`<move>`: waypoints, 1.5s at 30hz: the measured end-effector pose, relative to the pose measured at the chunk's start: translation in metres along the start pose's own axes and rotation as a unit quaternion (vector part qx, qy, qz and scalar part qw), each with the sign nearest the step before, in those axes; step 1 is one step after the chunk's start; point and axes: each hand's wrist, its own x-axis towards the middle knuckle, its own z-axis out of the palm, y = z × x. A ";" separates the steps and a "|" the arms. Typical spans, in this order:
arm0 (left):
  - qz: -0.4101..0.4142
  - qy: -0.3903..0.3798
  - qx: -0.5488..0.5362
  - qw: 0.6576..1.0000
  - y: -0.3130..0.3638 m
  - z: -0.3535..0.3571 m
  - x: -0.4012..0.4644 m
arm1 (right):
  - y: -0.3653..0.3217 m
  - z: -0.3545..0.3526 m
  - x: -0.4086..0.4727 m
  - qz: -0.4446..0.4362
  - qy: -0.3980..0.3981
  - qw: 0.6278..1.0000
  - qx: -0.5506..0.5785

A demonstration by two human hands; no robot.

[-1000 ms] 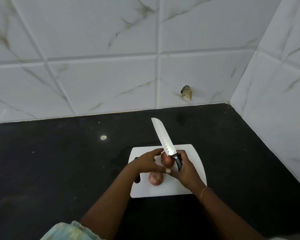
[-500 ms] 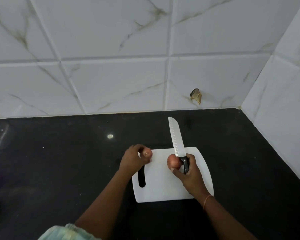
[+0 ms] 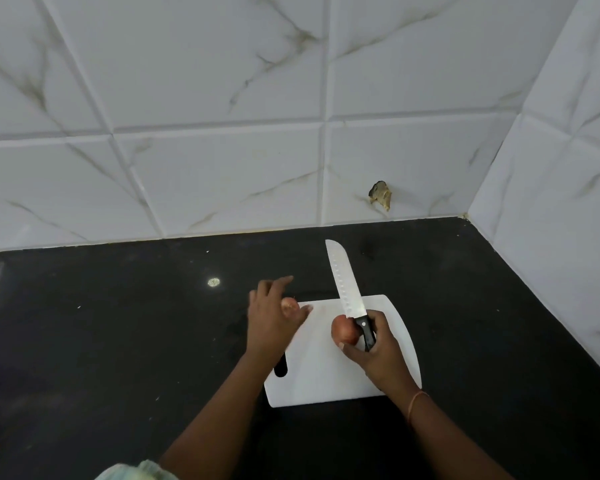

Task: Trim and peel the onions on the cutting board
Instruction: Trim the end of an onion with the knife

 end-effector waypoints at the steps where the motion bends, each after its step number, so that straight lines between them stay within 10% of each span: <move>1: 0.039 -0.005 -0.045 0.998 0.012 0.004 -0.008 | 0.000 -0.001 -0.004 -0.001 0.001 1.000 -0.007; 10: 0.014 -0.175 -0.217 0.960 0.031 0.076 -0.044 | 0.009 -0.011 -0.017 0.015 0.014 1.000 -0.010; 32: 0.050 -0.034 -0.116 0.991 0.033 0.100 -0.033 | 0.001 -0.024 -0.030 0.114 0.093 0.984 0.096; 45: 0.023 -0.061 -0.125 0.990 0.035 0.098 -0.030 | -0.028 -0.018 -0.042 0.088 0.058 0.944 -0.312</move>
